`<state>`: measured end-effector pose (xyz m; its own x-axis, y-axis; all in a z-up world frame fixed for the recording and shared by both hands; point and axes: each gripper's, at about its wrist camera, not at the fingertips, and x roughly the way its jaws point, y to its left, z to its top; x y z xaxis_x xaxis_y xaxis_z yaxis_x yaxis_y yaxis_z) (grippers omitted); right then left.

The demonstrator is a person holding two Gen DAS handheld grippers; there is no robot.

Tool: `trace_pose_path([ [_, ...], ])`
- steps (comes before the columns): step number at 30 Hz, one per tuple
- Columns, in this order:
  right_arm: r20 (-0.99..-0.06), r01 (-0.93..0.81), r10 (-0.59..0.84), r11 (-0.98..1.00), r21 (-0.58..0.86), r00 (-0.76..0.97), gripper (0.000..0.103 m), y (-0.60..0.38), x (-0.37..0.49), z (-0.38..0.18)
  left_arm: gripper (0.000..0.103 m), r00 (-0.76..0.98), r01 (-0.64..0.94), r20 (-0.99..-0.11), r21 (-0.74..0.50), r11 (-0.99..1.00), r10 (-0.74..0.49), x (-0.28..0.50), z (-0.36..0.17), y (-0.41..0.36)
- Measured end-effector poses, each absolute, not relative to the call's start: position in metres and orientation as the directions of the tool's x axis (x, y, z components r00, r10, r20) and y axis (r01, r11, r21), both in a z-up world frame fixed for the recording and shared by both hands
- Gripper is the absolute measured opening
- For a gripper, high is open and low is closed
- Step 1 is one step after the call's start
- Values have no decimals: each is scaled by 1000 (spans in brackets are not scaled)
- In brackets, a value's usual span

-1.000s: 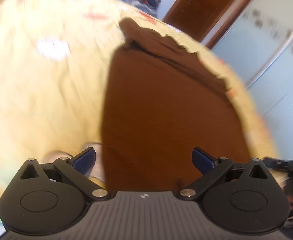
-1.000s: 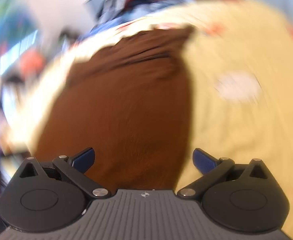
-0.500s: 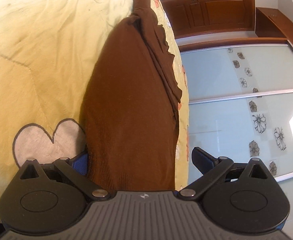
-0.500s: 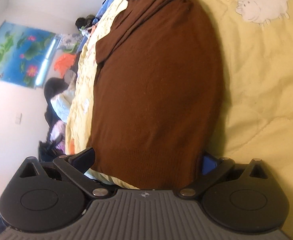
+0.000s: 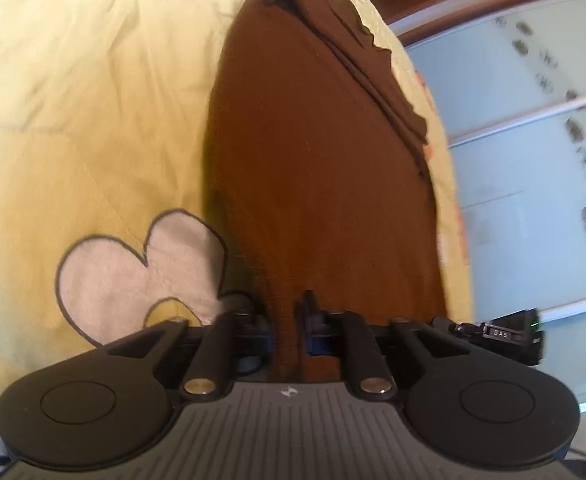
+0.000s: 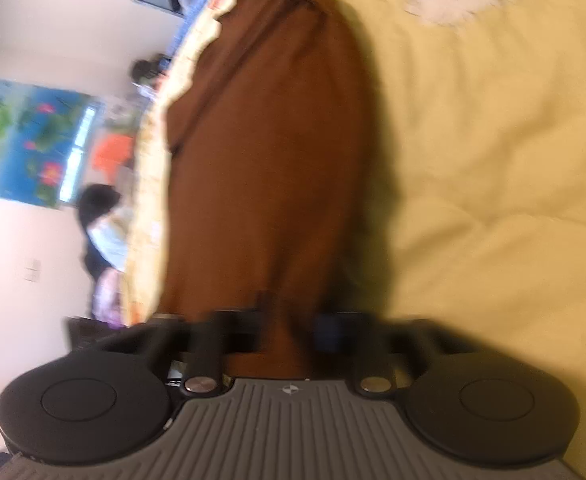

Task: Fold small clothes

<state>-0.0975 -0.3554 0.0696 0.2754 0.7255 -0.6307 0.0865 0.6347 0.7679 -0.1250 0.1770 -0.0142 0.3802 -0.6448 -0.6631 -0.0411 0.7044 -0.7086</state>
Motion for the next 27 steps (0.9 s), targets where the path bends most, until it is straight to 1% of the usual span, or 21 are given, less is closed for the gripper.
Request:
trace_pose_path([
  [2,-615,66,732,626,777,293,15,-355,-99,70,5,419,-7,-689,-654,756,-592,-122,-4,172],
  [3,-610,51,732,627,777,303,15,-353,-97,73,5,439,12,-686,-641,767,-580,-119,3,171],
  [6,-545,10,755,582,813,365,14,-354,-80,89,5,535,93,-596,-663,743,-599,-105,25,177],
  [10,-449,-72,769,534,842,454,14,-352,-27,115,5,670,210,-473,-618,757,-572,-59,65,179],
  [14,-328,-90,768,445,891,551,15,-358,44,119,5,715,196,-443,-614,764,-540,13,77,178],
  [18,-261,-61,756,369,927,600,15,-365,116,112,5,728,172,-439,-625,761,-526,87,83,170],
  [22,-266,-12,725,354,935,636,16,-372,186,96,5,769,134,-437,-604,786,-467,159,84,158],
  [23,-287,26,702,358,933,652,20,-376,202,89,5,783,117,-434,-601,791,-445,177,81,156],
  [24,-308,76,673,351,933,672,37,-379,219,80,7,794,107,-434,-588,801,-425,194,76,150],
  [25,-320,130,643,326,937,696,54,-385,231,67,11,790,88,-455,-579,811,-411,212,69,147],
  [26,-331,179,605,299,937,724,87,-390,238,56,13,774,35,-498,-583,812,-392,226,61,146],
  [27,-332,207,571,274,939,751,89,-393,240,48,17,757,-35,-542,-592,805,-365,237,54,147],
])
